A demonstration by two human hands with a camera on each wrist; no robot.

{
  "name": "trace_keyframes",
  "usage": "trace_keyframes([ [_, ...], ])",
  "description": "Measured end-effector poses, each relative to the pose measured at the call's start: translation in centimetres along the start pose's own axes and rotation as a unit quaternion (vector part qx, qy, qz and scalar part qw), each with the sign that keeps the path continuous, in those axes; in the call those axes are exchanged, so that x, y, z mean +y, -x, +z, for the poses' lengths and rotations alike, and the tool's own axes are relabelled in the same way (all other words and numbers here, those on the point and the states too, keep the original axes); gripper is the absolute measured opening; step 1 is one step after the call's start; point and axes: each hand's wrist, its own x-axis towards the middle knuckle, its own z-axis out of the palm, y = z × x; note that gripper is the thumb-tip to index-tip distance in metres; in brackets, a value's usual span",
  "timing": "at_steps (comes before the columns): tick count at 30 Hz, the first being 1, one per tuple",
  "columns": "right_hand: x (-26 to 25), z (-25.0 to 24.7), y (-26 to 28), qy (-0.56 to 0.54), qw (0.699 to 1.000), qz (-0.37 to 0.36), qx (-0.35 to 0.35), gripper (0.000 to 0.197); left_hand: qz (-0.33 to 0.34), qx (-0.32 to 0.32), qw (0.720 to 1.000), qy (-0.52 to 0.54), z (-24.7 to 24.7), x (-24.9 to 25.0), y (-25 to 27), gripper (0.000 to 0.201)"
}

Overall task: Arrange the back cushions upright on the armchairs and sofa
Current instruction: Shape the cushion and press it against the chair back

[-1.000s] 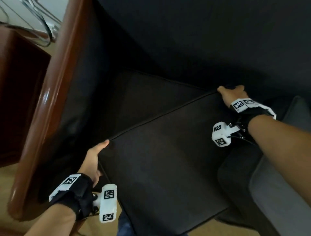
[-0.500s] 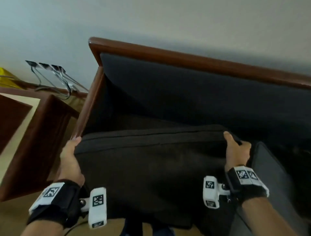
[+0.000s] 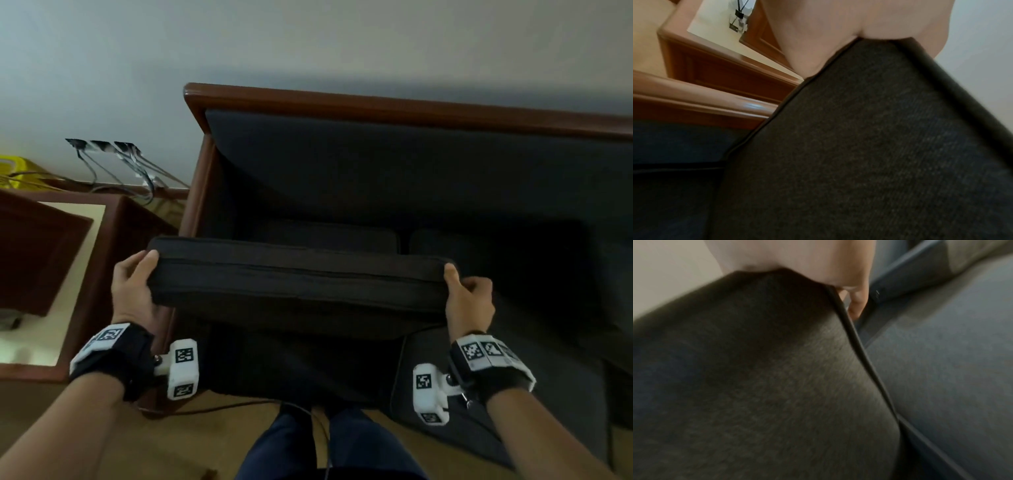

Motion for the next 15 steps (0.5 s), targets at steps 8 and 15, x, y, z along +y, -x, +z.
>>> trace_keyframes([
  [8, -3.3, 1.8, 3.8, 0.352, 0.887, -0.283, -0.097, 0.069, -0.044, -0.045, 0.997, -0.045, -0.5, 0.4, -0.4, 0.038],
  [15, -3.0, 7.0, 10.1, 0.52, 0.68, -0.47, -0.216, 0.132, -0.107, -0.083, 0.988, -0.08, -2.2, 1.1, 0.4, 0.021],
])
